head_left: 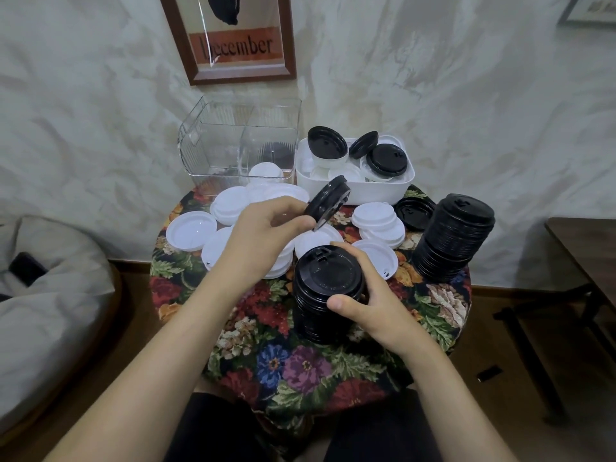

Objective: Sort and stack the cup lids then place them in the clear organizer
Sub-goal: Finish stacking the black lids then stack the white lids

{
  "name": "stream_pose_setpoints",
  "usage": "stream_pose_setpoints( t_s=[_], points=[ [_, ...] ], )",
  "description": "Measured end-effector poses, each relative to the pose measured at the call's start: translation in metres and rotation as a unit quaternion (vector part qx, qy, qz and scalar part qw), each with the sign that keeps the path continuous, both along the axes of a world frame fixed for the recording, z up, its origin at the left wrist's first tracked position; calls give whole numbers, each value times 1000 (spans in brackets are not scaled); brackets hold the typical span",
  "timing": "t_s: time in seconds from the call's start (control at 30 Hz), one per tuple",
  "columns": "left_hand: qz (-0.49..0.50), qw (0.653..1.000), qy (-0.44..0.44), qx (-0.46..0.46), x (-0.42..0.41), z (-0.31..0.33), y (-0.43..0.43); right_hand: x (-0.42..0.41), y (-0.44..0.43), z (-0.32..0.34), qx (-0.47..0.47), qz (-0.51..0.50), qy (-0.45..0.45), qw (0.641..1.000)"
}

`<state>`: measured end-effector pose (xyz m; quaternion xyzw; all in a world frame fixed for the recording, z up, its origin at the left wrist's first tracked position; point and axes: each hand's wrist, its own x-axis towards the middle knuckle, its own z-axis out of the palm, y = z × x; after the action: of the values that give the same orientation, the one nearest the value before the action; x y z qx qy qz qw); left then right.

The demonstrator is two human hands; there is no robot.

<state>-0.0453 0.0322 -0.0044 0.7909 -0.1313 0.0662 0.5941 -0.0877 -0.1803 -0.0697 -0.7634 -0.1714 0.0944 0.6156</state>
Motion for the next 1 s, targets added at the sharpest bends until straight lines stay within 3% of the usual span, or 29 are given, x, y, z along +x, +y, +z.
stream_pose_setpoints(
  t_s=[0.4, 0.57, 0.7, 0.87, 1.0],
  points=[
    [11, 993, 44, -110, -21, -14, 7, -4, 4, 6, 16, -9, 17, 1000],
    [-6, 946, 136, -295, -29, -12, 10, -5, 4, 8, 16, -9, 15, 1000],
    [-5, 915, 198, -352, -30, -14, 14, -7, 5, 10, 20, -10, 16, 1000],
    [-23, 907, 243, -344, -32, -17, 15, -5, 4, 9, 20, -7, 16, 1000],
    [-44, 933, 230, -273, -35, -18, 11, -6, 4, 10, 17, -5, 19, 1000]
  ],
)
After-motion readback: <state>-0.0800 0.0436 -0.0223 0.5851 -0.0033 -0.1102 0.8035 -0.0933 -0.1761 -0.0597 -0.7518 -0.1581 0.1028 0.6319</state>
